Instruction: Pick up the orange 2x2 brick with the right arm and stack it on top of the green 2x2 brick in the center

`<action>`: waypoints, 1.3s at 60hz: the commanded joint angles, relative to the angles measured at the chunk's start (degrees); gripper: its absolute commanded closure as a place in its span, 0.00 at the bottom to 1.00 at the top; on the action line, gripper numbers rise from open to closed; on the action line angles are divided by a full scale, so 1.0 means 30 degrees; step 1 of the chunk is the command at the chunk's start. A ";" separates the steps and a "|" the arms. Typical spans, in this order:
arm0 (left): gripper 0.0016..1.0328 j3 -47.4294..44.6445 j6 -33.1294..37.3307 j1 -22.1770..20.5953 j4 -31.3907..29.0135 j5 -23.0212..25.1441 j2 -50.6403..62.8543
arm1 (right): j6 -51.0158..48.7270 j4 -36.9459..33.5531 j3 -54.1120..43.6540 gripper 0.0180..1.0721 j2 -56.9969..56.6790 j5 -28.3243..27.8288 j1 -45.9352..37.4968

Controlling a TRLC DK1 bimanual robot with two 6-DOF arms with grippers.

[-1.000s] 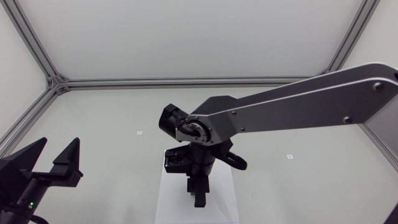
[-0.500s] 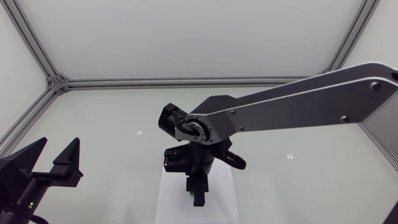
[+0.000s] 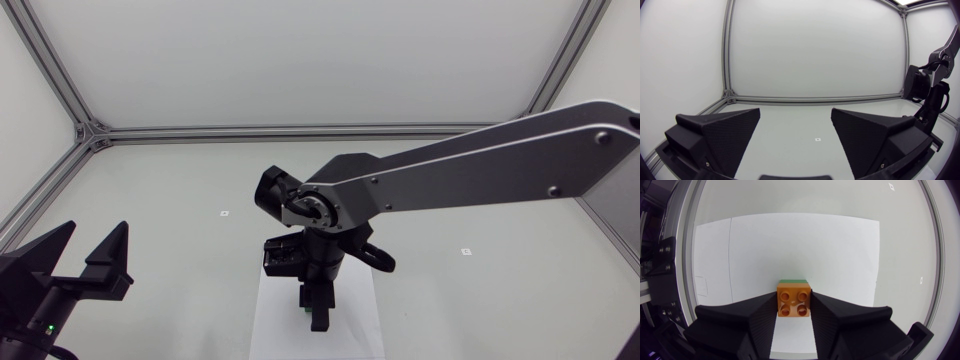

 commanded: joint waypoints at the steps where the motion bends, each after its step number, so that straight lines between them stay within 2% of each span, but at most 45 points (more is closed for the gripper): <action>1: 0.04 -0.0783 0.0243 0.0104 -0.0281 0.0076 -0.0151 | -0.0143 -0.0039 -0.0527 0.74 0.0373 0.0172 -0.0221; 11: 0.04 -0.0783 0.0243 0.0104 -0.0281 0.0076 -0.0151 | -0.0143 -0.0009 -0.0644 0.70 0.0315 0.0260 -0.0221; 25: 0.04 -0.0783 0.0243 0.0104 -0.0252 0.0076 -0.0151 | -0.0260 -0.0009 -0.0908 0.57 0.0197 0.0289 -0.0221; 51: 0.04 -0.0783 0.0243 0.0104 -0.0281 0.0076 -0.0151 | -0.0348 -0.0009 -0.1113 0.51 0.0022 0.0318 -0.0250; 63: 0.04 -0.0783 0.0243 0.0104 -0.0281 0.0076 -0.0151 | -0.0407 0.0020 -0.1113 0.53 -0.0008 0.0318 -0.0221; 78: 0.04 -0.0783 0.0243 0.0104 -0.0281 0.0076 -0.0151 | -0.0436 0.0283 -0.1054 0.66 0.0197 0.0348 -0.0221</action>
